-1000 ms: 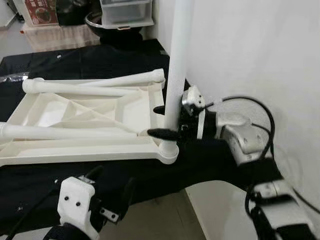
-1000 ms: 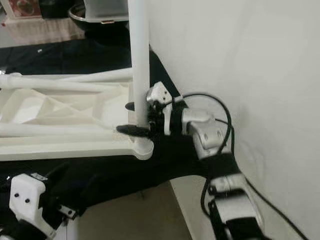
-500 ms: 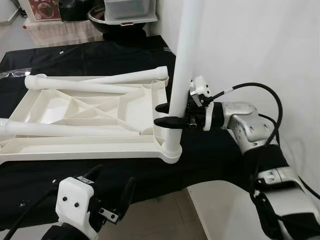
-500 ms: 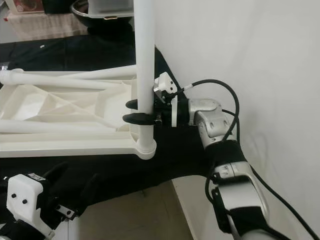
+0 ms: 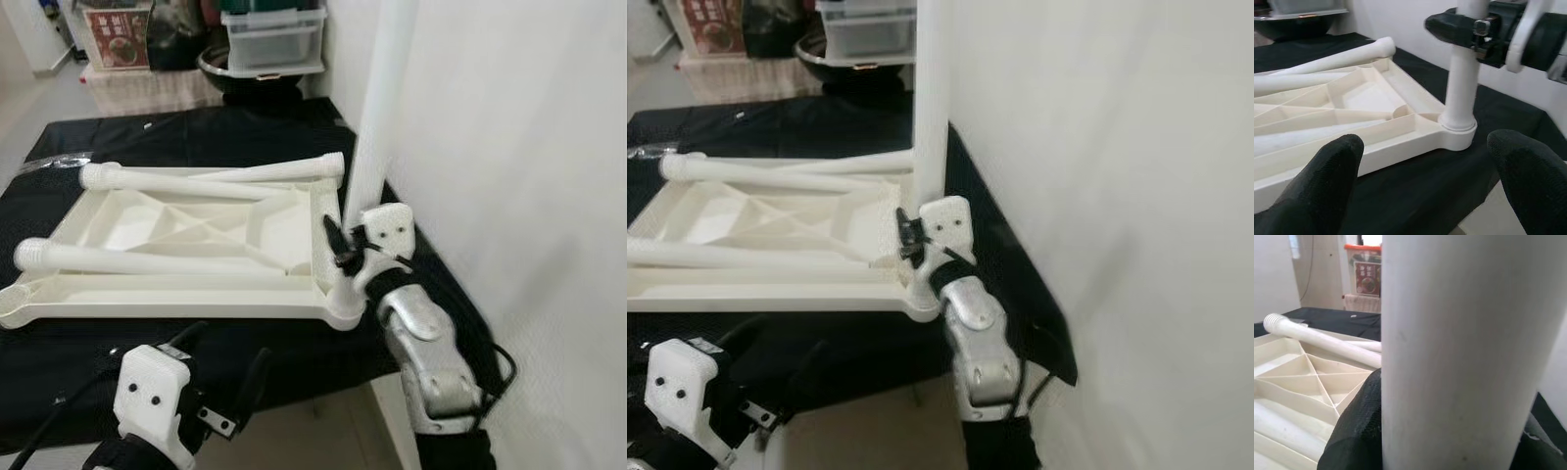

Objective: Building children table

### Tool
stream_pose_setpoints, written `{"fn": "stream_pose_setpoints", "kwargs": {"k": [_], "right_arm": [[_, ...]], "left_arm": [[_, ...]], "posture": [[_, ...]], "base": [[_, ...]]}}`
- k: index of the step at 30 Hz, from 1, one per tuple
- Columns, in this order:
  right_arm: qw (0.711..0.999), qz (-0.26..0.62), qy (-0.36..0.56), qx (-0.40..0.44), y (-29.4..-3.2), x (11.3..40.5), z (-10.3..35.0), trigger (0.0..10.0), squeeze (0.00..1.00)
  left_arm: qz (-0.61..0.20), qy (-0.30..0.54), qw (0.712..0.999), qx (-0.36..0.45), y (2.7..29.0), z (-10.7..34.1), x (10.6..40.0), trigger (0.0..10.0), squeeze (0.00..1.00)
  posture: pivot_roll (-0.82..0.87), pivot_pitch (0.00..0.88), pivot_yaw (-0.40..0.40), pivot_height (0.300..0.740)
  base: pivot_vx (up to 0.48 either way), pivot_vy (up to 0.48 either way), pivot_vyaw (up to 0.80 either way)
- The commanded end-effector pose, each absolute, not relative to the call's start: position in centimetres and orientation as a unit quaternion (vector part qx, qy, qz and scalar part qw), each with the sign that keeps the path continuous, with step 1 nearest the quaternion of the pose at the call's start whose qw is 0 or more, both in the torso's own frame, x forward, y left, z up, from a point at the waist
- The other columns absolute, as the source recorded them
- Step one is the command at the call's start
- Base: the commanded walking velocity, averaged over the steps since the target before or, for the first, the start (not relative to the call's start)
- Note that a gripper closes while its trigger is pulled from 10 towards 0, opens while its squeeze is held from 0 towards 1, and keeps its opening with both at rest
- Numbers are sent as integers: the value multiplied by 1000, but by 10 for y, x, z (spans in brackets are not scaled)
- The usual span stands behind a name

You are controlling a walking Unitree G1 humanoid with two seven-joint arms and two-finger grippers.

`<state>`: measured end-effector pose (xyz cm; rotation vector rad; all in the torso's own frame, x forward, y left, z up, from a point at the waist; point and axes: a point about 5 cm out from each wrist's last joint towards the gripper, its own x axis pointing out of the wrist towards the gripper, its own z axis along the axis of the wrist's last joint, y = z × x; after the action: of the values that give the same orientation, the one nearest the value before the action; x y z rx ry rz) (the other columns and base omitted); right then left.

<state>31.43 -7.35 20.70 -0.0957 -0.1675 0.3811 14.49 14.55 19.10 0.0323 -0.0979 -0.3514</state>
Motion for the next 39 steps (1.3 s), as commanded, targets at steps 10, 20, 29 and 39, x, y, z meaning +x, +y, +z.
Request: {"fn": "stream_pose_setpoints", "kwargs": {"k": [10, 20, 29, 39], "right_arm": [[911, 405, -82, 2, -69, 318, 220, 10000, 1000], [821, 555, -86, -100, -102, 338, 251, 10000, 0], [778, 612, -67, -125, -113, 360, 274, 10000, 0], [756, 643, -67, -103, -128, 366, 283, 0, 0]], "left_arm": [[-165, -28, 986, 16, 147, 185, 145, 10000, 0], [-163, -21, 986, 12, 146, 185, 140, 10000, 0], [-152, -10, 988, 19, 150, 187, 132, 10000, 0], [-146, -12, 989, 25, 152, 187, 132, 10000, 0]], "posture": [[131, 143, -56, 740], [160, 172, -60, 740], [200, 199, -67, 740], [203, 184, -64, 740]], "base": [[0, 0, 0], [0, 0, 0], [0, 0, 0], [0, 0, 0]]}}
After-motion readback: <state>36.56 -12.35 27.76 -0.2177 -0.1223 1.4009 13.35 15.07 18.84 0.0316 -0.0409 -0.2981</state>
